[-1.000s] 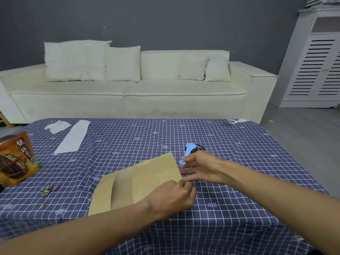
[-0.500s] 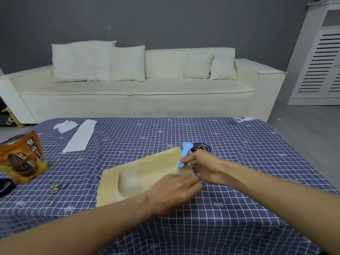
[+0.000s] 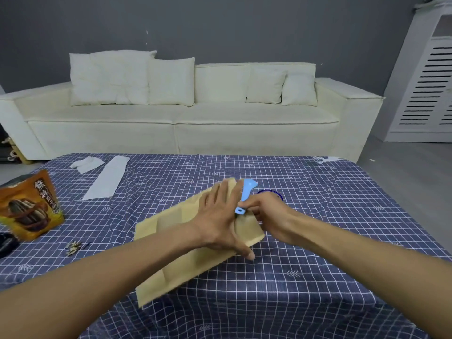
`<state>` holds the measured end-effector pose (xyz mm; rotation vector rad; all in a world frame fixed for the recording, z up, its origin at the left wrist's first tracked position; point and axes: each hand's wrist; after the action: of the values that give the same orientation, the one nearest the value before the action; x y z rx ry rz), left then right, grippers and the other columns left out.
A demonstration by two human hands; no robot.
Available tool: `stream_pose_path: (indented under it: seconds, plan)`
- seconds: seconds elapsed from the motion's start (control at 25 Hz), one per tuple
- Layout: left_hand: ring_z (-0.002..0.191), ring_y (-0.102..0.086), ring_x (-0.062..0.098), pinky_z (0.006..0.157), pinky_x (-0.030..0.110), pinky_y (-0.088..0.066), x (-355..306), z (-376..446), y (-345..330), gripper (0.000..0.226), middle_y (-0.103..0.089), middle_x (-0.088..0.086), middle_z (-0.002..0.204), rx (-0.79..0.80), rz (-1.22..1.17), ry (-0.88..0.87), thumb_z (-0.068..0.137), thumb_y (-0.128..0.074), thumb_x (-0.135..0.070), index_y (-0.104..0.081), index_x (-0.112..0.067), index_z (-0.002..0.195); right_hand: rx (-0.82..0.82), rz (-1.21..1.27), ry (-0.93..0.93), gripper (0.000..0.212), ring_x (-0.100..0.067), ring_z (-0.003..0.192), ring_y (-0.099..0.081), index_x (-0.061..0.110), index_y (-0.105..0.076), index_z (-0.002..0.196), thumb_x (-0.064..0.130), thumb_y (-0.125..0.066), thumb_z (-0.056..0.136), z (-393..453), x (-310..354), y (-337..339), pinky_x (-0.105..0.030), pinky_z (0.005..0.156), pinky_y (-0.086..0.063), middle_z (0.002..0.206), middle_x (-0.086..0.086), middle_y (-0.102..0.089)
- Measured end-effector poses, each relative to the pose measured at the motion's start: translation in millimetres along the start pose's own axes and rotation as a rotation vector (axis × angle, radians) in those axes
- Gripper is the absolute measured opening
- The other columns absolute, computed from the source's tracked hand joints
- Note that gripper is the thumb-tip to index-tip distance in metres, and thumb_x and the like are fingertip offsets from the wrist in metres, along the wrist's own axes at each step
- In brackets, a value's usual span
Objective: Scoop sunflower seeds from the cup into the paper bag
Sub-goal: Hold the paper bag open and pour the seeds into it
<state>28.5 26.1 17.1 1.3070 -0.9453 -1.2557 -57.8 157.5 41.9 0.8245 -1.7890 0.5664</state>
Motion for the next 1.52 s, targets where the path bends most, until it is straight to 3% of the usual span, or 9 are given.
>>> stream_pose_path:
  seconds: [0.16,0.44,0.6,0.84,1.0,1.12,1.24,1.36,1.52]
  plan:
    - [0.144,0.01,0.037,0.111,0.057,0.0,2,13,18,0.154,0.01,0.018,0.16,0.0,-0.034,0.072,0.038,-0.074,-0.079,0.027,-0.034,0.146,-0.007,-0.028,0.067,0.012,-0.026,0.084,-0.055,0.009,-0.067,0.086,0.016,-0.058,0.083,-1,3,-2,-0.038,0.079,-0.04,0.087,-0.013,-0.068]
    - [0.134,-0.029,0.03,0.111,0.052,-0.018,-9,10,10,0.146,-0.034,0.007,0.146,0.025,-0.218,0.03,0.046,-0.08,-0.07,0.021,-0.037,0.147,0.014,0.129,0.022,0.017,-0.037,0.114,-0.065,0.007,-0.075,0.086,0.017,-0.061,0.086,-1,-9,11,-0.049,0.107,-0.043,0.108,-0.02,-0.075]
    - [0.131,-0.034,0.021,0.108,0.037,-0.013,-14,9,11,0.138,-0.045,-0.003,0.142,0.038,-0.367,-0.003,0.058,-0.086,-0.051,0.018,-0.034,0.148,-0.016,0.135,-0.03,0.028,-0.028,0.098,-0.067,0.004,-0.075,0.105,0.02,-0.06,0.088,0,-9,13,-0.042,0.092,-0.048,0.109,-0.018,-0.076]
    - [0.136,-0.027,0.022,0.113,0.042,-0.011,-14,5,9,0.137,-0.036,0.002,0.147,0.041,-0.405,0.053,0.061,-0.087,-0.047,0.014,-0.03,0.151,-0.116,-0.003,0.023,0.024,-0.02,0.099,-0.07,0.007,-0.077,0.099,0.018,-0.066,0.08,-4,-7,6,-0.032,0.074,-0.047,0.099,-0.009,-0.08]
    - [0.138,-0.022,0.023,0.115,0.045,-0.011,-12,2,13,0.138,-0.033,0.0,0.151,0.079,-0.478,0.048,0.062,-0.088,-0.042,0.019,-0.032,0.149,0.027,0.262,0.026,0.018,-0.025,0.086,-0.076,0.003,-0.078,0.089,0.01,-0.063,0.085,2,-9,11,-0.036,0.073,-0.058,0.093,-0.015,-0.079]
    - [0.14,-0.02,0.027,0.115,0.048,-0.013,-12,0,13,0.14,-0.029,0.0,0.153,0.077,-0.51,0.076,0.061,-0.089,-0.043,0.021,-0.036,0.148,0.062,0.321,0.016,0.024,-0.032,0.096,-0.072,-0.002,-0.073,0.103,0.011,-0.064,0.085,7,-11,17,-0.042,0.08,-0.058,0.114,-0.026,-0.072]
    - [0.14,-0.023,0.024,0.115,0.046,-0.013,-14,3,11,0.137,-0.03,-0.002,0.153,0.065,-0.493,0.031,0.062,-0.088,-0.041,0.017,-0.034,0.149,0.096,0.262,0.029,0.021,-0.028,0.094,-0.073,0.006,-0.077,0.099,0.016,-0.067,0.084,5,-11,19,-0.041,0.073,-0.058,0.113,-0.022,-0.074]
    - [0.144,-0.012,0.02,0.117,0.041,-0.005,-10,5,10,0.135,-0.011,-0.002,0.161,0.077,-0.355,-0.04,0.064,-0.087,-0.039,0.016,-0.03,0.151,0.129,0.317,0.047,0.029,-0.023,0.083,-0.075,0.004,-0.072,0.108,0.015,-0.065,0.083,1,-5,18,-0.036,0.067,-0.06,0.103,-0.017,-0.077]
    - [0.145,0.007,0.013,0.116,0.047,0.002,-11,10,8,0.144,0.006,-0.004,0.162,0.109,-0.239,-0.091,0.052,-0.085,-0.061,0.02,-0.038,0.147,0.085,0.394,0.037,0.026,-0.026,0.081,-0.073,0.003,-0.074,0.106,0.014,-0.061,0.086,-2,-2,17,-0.04,0.071,-0.058,0.099,-0.017,-0.076]
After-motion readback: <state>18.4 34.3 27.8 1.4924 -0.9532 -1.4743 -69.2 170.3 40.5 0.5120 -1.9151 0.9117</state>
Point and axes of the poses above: each hand's wrist, its own z-axis towards the middle knuckle, its own y-axis out of the back of the hand, x = y × z
